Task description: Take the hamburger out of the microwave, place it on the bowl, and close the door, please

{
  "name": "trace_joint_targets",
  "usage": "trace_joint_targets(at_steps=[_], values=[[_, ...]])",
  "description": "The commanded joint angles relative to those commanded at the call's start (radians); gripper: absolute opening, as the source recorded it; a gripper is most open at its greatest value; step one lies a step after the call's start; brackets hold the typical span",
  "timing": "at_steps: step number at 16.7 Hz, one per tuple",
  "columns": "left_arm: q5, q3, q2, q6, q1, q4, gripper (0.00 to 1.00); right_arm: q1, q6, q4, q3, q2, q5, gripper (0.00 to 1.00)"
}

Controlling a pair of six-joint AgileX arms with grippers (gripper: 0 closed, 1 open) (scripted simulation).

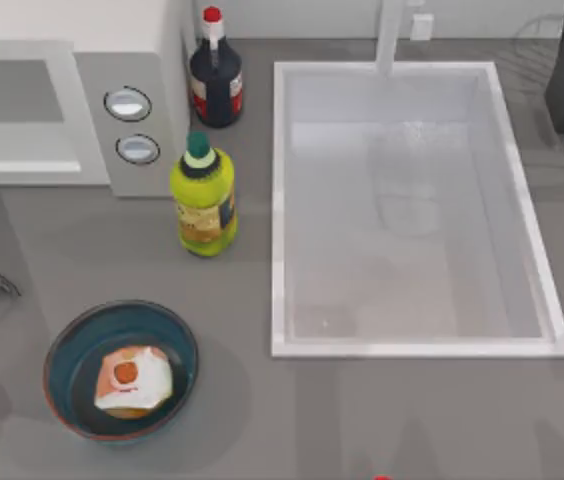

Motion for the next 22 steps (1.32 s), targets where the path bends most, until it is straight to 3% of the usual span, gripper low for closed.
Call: trace_joint_targets(at_steps=[7,14,22], values=[[-0.012,-0.028,-0.024,-0.024,-0.018,0.012,0.0,0.0,0.0,0.0,0.0,0.0,0.0,1.0],[-0.16,-0.268,-0.296,-0.271,-0.282,0.101,0.0,0.0,0.0,0.0,0.0,0.0,0.0,1.0],[-0.237,-0.271,-0.332,-0.315,-0.334,0.118,0.0,0.0,0.0,0.0,0.0,0.0,0.0,1.0]])
